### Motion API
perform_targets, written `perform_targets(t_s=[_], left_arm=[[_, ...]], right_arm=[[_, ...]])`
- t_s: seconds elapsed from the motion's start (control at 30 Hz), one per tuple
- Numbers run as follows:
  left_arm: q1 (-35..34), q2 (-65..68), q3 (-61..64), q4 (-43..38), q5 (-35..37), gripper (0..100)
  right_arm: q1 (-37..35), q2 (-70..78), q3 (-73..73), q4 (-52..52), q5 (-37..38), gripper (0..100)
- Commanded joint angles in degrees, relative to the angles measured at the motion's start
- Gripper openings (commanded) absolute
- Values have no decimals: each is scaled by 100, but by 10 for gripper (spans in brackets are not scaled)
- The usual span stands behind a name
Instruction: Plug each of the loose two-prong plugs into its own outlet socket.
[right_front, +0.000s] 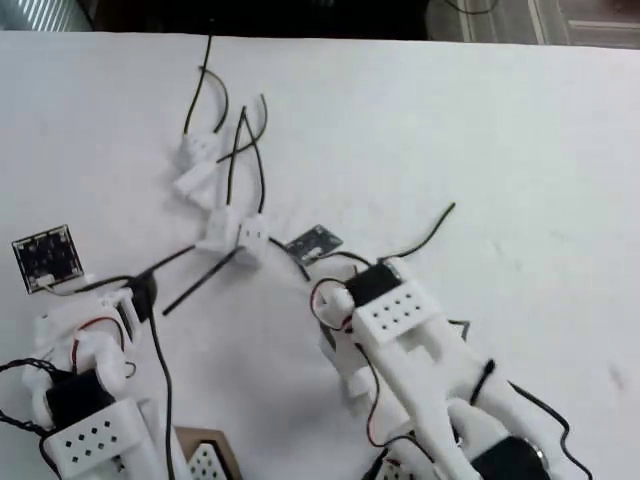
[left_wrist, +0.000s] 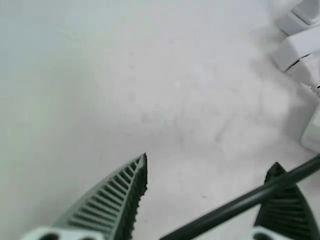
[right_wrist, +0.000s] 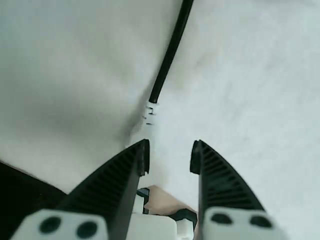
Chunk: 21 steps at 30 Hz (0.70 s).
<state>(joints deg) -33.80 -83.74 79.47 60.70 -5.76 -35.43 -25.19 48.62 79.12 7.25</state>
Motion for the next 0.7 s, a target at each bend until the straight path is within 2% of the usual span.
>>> perform_targets(t_s=[0.0,0.17,0.27,0.4,0.47,0.53,0.67], left_arm=[[-22,-40,-97,-88,35,358],[-22,-40,-53,-105,26,359],[-22,-40,-44,-105,26,359],[-22,-40,-44,-105,26,359],[-22,-40,-44,-105,26,359],[-22,-40,-44,-105,26,359],[-22,-40,-35,-105,-114,359]], right_arm=[[-233,400,-18,-338,-44,135],[-523,901,-18,-602,-70,135],[-514,1235,-18,-831,-369,134],[-488,1815,-18,-1051,-413,132],[-453,2009,-26,-1174,-404,91],[-418,2044,-26,-1297,-404,11],[-295,1719,-167,-963,-404,14]])
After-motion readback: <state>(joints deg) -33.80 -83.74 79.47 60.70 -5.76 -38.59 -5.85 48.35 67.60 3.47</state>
